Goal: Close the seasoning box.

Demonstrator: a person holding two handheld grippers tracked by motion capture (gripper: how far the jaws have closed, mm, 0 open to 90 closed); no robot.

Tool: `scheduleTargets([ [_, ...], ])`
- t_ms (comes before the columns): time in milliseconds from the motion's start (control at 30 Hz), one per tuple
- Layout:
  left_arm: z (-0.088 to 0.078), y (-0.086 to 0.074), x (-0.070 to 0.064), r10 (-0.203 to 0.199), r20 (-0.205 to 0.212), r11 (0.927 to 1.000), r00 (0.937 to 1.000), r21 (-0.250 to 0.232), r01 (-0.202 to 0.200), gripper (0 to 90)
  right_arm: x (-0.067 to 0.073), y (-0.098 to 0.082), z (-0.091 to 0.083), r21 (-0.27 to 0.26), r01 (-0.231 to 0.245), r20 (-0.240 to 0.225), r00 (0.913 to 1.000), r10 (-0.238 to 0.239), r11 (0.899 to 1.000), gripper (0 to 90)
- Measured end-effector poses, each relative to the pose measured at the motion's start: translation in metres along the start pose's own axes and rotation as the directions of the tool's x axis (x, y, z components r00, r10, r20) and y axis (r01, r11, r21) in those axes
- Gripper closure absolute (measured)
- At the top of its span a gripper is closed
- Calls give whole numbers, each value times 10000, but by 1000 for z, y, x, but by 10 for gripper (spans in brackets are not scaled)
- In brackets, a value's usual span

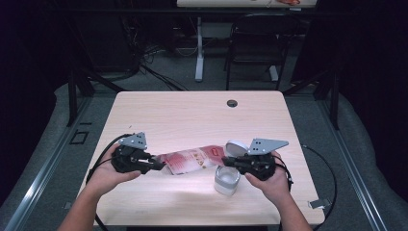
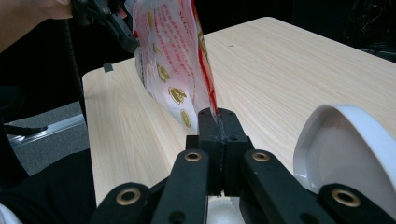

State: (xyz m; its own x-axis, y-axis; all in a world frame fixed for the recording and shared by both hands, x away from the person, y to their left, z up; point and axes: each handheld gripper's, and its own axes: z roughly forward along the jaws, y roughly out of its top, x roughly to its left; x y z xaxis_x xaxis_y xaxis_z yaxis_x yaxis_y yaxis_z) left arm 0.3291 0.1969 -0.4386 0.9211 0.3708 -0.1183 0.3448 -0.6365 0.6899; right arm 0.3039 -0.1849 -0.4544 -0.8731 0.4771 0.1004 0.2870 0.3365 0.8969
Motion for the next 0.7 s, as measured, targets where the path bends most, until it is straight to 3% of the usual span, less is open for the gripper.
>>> scheduleTargets([
  [700,16,-16,3,44,-197,9998,9998,206,-40,730,0,12,7,201,91,118,9999,-93,9998,900],
])
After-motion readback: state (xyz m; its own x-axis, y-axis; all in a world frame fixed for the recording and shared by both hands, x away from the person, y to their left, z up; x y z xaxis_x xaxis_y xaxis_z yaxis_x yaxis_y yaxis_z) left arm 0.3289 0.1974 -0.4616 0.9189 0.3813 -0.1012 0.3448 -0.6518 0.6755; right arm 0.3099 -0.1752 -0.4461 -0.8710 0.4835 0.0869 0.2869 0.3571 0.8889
